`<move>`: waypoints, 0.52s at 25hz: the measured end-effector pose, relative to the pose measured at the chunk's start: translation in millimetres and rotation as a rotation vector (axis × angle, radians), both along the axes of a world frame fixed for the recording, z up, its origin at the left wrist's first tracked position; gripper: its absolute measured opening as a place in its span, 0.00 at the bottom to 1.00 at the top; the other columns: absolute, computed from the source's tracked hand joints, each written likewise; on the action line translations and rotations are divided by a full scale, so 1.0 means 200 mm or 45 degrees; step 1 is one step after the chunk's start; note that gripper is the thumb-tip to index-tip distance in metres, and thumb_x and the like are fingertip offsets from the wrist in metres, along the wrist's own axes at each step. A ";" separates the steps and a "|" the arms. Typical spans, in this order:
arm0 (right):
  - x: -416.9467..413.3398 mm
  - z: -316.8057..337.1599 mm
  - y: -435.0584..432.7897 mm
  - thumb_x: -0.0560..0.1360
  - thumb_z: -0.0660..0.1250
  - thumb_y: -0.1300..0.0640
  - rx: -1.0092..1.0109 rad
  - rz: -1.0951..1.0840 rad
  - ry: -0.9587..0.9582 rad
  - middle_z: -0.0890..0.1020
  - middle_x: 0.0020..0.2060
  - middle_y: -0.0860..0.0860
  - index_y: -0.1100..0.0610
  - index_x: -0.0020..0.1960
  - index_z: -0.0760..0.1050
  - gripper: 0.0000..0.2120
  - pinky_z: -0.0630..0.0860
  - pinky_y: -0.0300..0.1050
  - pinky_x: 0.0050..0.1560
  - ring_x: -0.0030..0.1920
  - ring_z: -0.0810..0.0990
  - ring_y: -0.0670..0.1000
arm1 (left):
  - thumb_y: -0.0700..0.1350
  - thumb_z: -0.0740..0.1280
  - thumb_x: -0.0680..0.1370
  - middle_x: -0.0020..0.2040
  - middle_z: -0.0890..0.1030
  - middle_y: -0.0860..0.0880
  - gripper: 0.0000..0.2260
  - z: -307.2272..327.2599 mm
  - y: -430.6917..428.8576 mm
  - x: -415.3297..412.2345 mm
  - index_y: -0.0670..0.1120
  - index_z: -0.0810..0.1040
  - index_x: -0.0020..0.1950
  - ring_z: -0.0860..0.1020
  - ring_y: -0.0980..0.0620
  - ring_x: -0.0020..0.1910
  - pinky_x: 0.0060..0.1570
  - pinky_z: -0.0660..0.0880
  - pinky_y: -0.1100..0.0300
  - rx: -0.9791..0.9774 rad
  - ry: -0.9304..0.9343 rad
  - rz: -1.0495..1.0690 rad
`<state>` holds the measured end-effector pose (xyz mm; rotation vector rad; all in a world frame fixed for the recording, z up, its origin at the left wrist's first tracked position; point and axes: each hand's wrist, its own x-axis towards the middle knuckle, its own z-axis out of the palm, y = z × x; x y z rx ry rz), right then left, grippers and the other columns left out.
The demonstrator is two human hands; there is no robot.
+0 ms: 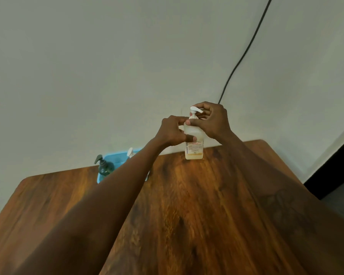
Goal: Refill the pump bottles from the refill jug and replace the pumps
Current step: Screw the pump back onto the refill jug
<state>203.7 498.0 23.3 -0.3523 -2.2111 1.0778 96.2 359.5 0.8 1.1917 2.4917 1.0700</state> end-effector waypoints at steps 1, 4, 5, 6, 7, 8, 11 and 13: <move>-0.01 -0.04 0.08 0.64 0.84 0.53 0.011 -0.010 0.011 0.87 0.46 0.47 0.56 0.55 0.84 0.22 0.84 0.42 0.50 0.45 0.86 0.45 | 0.53 0.83 0.67 0.62 0.85 0.51 0.26 -0.03 0.08 -0.01 0.50 0.84 0.63 0.83 0.50 0.55 0.56 0.82 0.56 -0.004 0.013 0.007; -0.04 -0.15 0.24 0.65 0.83 0.49 0.105 -0.099 -0.068 0.85 0.41 0.46 0.56 0.52 0.85 0.20 0.81 0.43 0.45 0.41 0.83 0.47 | 0.54 0.82 0.68 0.61 0.85 0.50 0.26 -0.14 0.28 -0.03 0.49 0.85 0.63 0.83 0.49 0.54 0.55 0.81 0.58 -0.027 0.039 -0.008; -0.05 -0.19 0.30 0.65 0.83 0.47 0.115 -0.127 -0.102 0.85 0.40 0.47 0.56 0.50 0.85 0.19 0.81 0.44 0.44 0.40 0.83 0.47 | 0.54 0.82 0.68 0.61 0.85 0.50 0.26 -0.19 0.34 -0.03 0.49 0.85 0.64 0.83 0.49 0.54 0.56 0.80 0.58 -0.034 0.027 -0.006; -0.05 -0.23 0.34 0.65 0.83 0.47 0.111 -0.150 -0.130 0.85 0.39 0.47 0.57 0.49 0.85 0.19 0.81 0.46 0.44 0.38 0.82 0.47 | 0.54 0.81 0.68 0.62 0.85 0.50 0.26 -0.22 0.39 -0.03 0.49 0.85 0.64 0.83 0.49 0.54 0.57 0.80 0.57 -0.041 0.010 0.011; -0.06 -0.27 0.38 0.65 0.83 0.47 0.105 -0.157 -0.142 0.85 0.39 0.48 0.57 0.48 0.86 0.18 0.82 0.47 0.45 0.38 0.82 0.47 | 0.54 0.81 0.68 0.62 0.85 0.50 0.26 -0.26 0.43 -0.03 0.49 0.84 0.65 0.83 0.49 0.55 0.57 0.80 0.56 -0.039 -0.004 0.032; -0.08 -0.30 0.41 0.65 0.83 0.47 0.102 -0.154 -0.149 0.85 0.40 0.49 0.57 0.49 0.86 0.18 0.82 0.48 0.46 0.38 0.82 0.47 | 0.54 0.80 0.69 0.62 0.85 0.50 0.26 -0.30 0.46 -0.04 0.50 0.84 0.66 0.83 0.48 0.55 0.57 0.80 0.56 -0.044 -0.021 0.047; -0.14 -0.40 0.48 0.66 0.83 0.47 0.129 -0.153 -0.155 0.87 0.45 0.53 0.57 0.50 0.86 0.19 0.82 0.51 0.49 0.40 0.82 0.48 | 0.51 0.78 0.73 0.63 0.84 0.49 0.22 -0.37 0.53 -0.10 0.49 0.84 0.66 0.82 0.47 0.57 0.52 0.76 0.62 -0.052 -0.072 0.046; -0.18 -0.45 0.51 0.66 0.82 0.46 0.123 -0.174 -0.171 0.88 0.47 0.53 0.57 0.52 0.85 0.20 0.82 0.47 0.48 0.41 0.81 0.48 | 0.48 0.76 0.75 0.65 0.83 0.48 0.19 -0.40 0.56 -0.14 0.49 0.84 0.66 0.82 0.46 0.60 0.50 0.74 0.63 -0.045 -0.090 0.072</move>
